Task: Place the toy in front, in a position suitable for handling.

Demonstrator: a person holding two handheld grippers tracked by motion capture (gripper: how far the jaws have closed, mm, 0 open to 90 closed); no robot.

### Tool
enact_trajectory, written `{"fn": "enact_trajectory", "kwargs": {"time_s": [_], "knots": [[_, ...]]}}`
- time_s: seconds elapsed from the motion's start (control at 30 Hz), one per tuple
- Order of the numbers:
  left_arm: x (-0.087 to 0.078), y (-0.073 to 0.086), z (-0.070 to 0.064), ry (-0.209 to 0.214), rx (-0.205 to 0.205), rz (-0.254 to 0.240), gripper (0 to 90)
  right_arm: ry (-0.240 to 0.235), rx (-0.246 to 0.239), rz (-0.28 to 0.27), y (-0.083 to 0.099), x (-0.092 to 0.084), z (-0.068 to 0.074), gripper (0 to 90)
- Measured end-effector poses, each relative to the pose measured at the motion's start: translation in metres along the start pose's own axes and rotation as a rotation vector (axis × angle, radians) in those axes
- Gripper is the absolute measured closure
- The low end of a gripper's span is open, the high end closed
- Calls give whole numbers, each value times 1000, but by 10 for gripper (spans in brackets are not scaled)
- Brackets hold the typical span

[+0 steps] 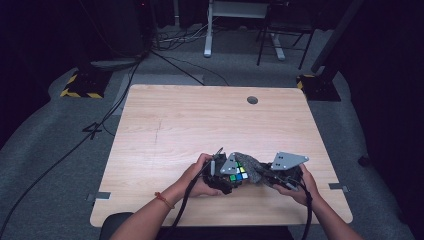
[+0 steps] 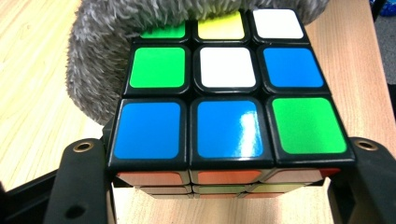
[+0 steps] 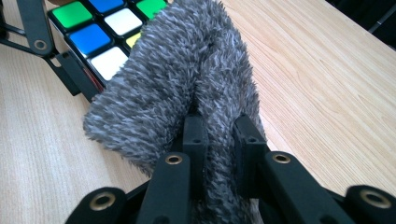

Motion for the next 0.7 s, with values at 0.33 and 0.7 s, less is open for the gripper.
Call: {"fn": "enact_trajectory", "kwargs": {"time_s": [0.33, 0.7], "knots": [[-2, -2, -1, 13, -5, -27, 336, -108, 33, -71, -10, -1, 17, 786], [11, 0, -3, 8, 16, 18, 330, -137, 1, -139, -30, -9, 34, 786]]}}
Point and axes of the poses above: each handheld gripper's, and its own axes: x roughly forward along the jaws, y roughly out of its underside, z roughly to its left, the point moved 10 cm from there along x, roughly forward along the jaws, and after that the axes turned 7 degrees about z, right-handed, at the moved point
